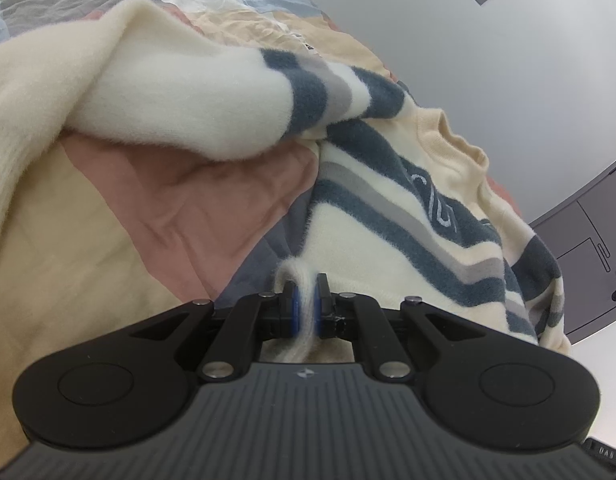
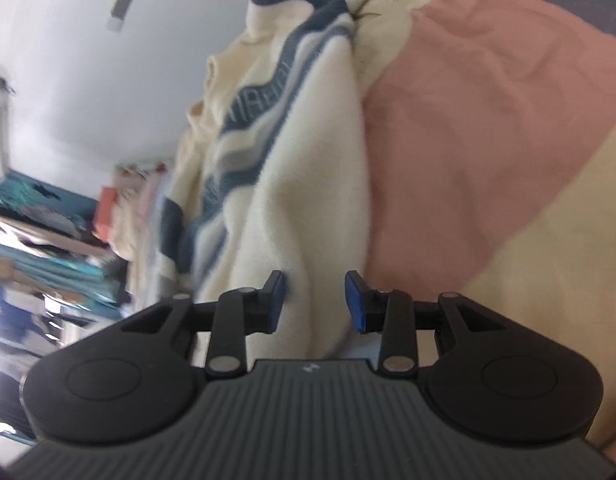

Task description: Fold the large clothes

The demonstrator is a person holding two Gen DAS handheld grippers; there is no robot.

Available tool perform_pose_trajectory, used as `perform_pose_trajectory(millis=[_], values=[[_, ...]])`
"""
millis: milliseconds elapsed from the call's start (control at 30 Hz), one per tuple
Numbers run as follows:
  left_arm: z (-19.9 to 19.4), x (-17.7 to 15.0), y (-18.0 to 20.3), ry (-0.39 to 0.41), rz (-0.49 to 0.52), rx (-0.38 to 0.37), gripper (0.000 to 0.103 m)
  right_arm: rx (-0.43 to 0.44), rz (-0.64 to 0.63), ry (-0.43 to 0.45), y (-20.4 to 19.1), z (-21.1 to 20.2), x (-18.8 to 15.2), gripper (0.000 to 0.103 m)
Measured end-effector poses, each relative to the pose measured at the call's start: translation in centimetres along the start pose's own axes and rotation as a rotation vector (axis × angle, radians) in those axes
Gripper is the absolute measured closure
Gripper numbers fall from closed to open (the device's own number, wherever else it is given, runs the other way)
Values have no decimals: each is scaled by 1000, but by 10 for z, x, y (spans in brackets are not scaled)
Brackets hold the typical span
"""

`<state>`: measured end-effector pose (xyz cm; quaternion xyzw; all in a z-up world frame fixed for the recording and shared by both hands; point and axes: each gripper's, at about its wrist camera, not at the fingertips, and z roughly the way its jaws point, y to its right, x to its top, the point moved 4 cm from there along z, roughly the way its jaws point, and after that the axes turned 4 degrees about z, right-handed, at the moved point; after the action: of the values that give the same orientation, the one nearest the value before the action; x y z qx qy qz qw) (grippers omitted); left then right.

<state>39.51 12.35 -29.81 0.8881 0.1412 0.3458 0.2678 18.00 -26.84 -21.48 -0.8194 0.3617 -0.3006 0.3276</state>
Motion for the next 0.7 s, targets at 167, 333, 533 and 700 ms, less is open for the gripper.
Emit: perform_pose_trajectory(millis=[167, 333, 533, 700], values=[[0, 0, -1, -2, -5, 0, 95, -93, -2, -50, 13, 4, -14, 66], [0, 1, -1, -3, -6, -1, 95, -5, -14, -137, 5, 19, -22, 66], [1, 1, -1, -3, -15, -3, 95, 155, -2, -145, -9, 23, -26, 27], [1, 1, -1, -2, -16, -3, 95, 155, 106, -269, 4, 45, -40, 25]])
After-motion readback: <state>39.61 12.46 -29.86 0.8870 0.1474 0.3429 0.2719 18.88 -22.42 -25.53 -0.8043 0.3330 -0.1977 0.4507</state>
